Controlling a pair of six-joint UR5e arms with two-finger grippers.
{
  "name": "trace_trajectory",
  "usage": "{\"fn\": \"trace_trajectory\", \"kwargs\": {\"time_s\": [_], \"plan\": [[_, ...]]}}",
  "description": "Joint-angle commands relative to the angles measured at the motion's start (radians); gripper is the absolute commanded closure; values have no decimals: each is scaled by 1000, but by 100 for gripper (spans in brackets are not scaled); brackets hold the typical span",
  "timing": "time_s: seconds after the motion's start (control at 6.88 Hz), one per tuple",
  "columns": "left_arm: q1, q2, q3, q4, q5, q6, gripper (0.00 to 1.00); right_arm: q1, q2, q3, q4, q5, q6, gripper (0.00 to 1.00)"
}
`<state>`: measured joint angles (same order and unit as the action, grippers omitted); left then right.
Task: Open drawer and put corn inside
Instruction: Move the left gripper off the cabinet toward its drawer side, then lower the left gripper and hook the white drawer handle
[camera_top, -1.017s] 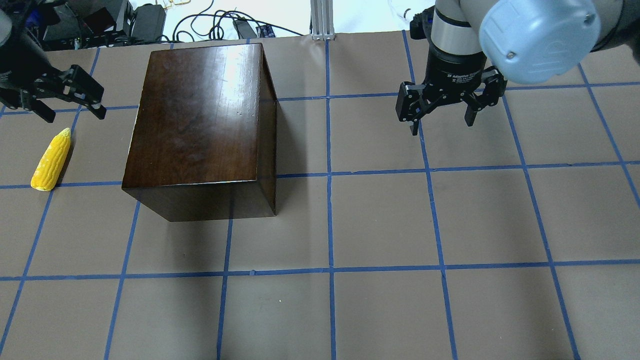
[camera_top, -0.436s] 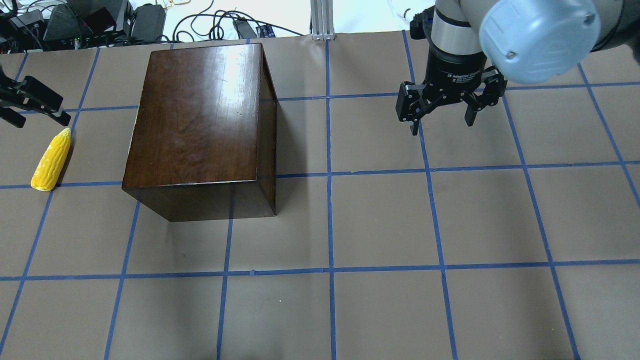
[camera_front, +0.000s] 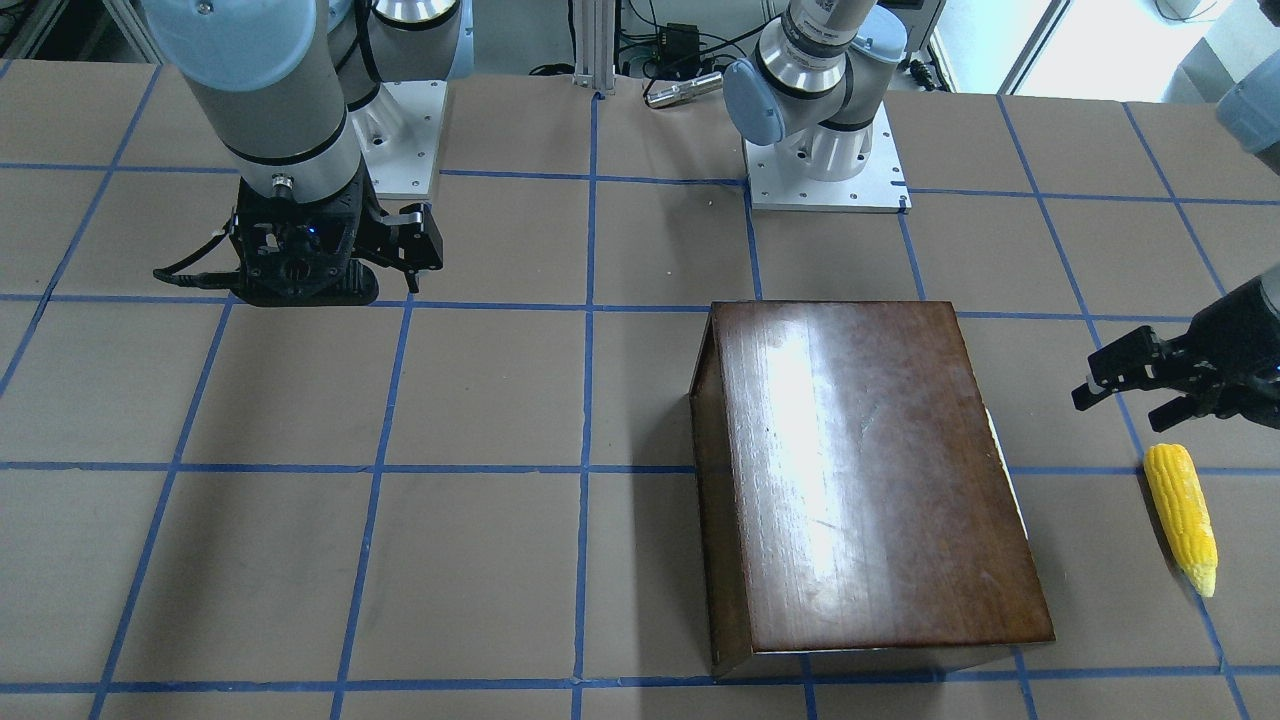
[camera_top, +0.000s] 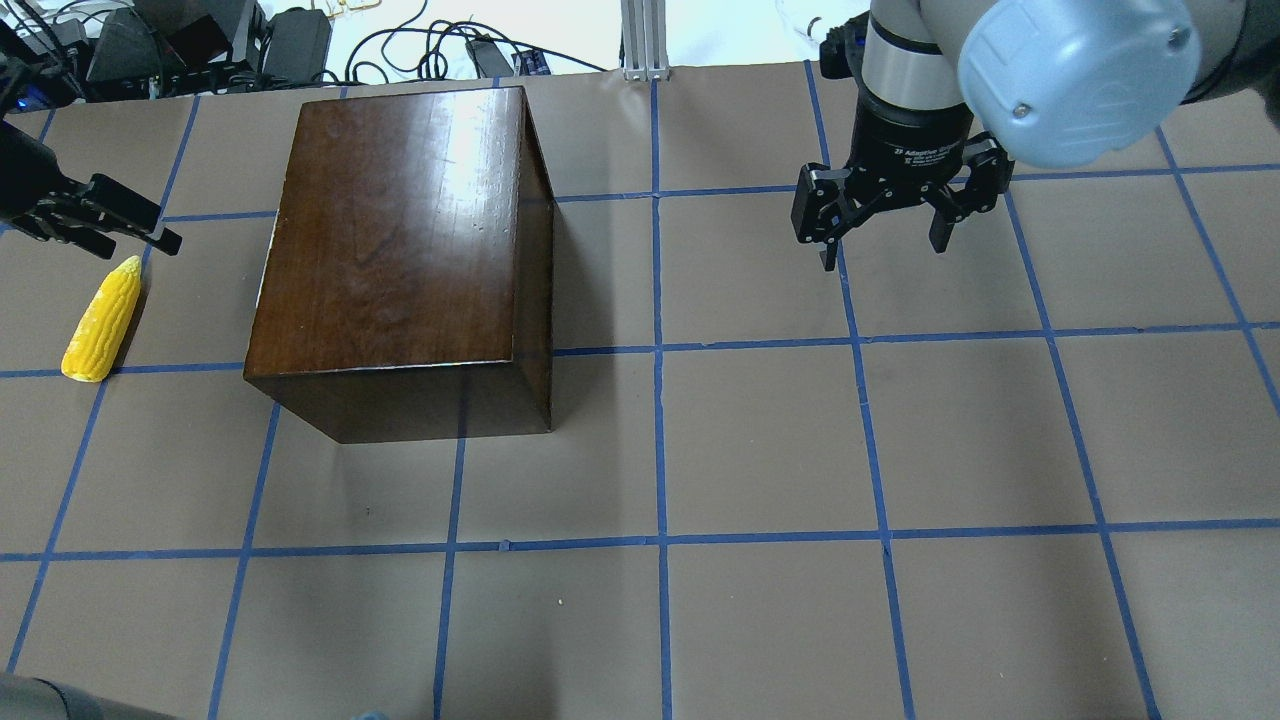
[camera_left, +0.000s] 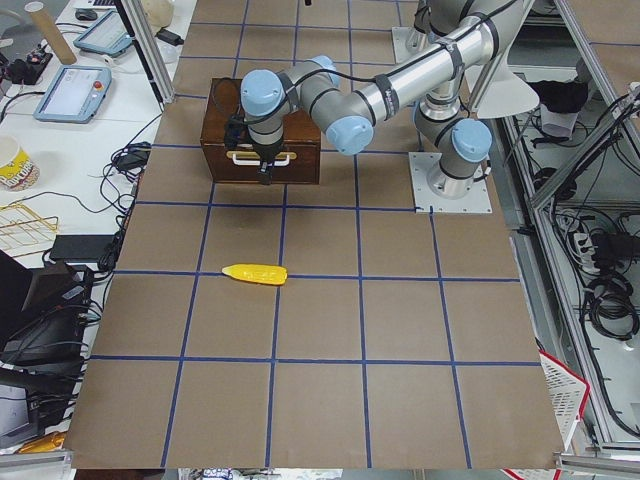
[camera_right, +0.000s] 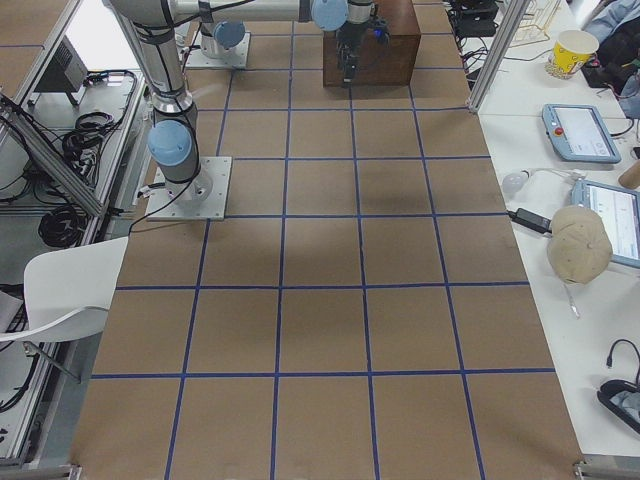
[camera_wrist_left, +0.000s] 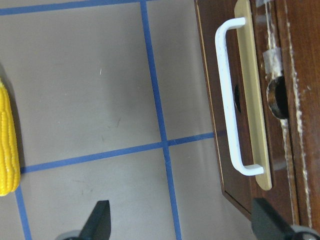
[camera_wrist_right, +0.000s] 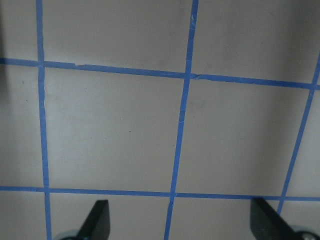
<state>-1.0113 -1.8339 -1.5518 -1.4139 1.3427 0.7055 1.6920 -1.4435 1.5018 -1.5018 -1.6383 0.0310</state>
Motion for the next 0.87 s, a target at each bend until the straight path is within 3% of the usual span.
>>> {"fn": "trace_trajectory", "kwargs": {"time_s": [0.0,0.73], "plan": [[0,-47,-1,9,-52,-20,0,0,0,0,0,0,0,0],[-10,-105,-13,10,-138,-100,0,0,0,0,0,0,1,0]]}}
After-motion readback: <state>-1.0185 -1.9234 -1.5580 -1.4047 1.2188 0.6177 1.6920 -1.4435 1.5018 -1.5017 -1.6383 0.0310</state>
